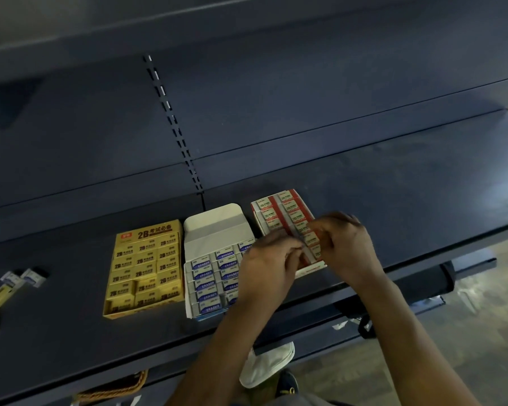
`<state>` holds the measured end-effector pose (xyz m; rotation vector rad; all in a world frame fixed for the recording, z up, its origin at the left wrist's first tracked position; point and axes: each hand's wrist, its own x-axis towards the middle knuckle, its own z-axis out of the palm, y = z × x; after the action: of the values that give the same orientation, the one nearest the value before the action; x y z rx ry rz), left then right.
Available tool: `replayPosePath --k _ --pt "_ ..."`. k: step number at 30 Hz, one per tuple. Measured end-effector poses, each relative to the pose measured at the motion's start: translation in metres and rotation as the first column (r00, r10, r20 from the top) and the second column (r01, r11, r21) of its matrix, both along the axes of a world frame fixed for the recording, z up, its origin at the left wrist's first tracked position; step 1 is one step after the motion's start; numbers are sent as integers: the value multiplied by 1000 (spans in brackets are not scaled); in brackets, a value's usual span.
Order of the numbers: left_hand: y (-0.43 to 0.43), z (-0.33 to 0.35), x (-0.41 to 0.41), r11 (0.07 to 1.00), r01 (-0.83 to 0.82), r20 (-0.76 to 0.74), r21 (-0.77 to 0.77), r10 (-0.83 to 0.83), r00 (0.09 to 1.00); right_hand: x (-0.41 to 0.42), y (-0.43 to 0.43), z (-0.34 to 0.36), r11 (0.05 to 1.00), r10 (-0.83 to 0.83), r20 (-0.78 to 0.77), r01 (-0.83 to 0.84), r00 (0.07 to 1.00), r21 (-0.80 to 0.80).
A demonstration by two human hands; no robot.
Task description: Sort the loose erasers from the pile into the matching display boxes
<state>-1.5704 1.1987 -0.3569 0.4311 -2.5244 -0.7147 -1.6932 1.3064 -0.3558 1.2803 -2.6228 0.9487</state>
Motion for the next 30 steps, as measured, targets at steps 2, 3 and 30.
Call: replayPosePath --k 2,3,30 --pt "-10 3 7 995 -60 1 -83 60 998 10 -10 1 999 17 -41 -18 999 -34" --pt "-14 4 11 989 -88 5 -116 89 996 15 -17 2 998 41 -50 -43 998 -38" --pt "-204 -3 246 814 -492 171 -308 556 814 235 -221 12 852 521 12 -521 853 48"
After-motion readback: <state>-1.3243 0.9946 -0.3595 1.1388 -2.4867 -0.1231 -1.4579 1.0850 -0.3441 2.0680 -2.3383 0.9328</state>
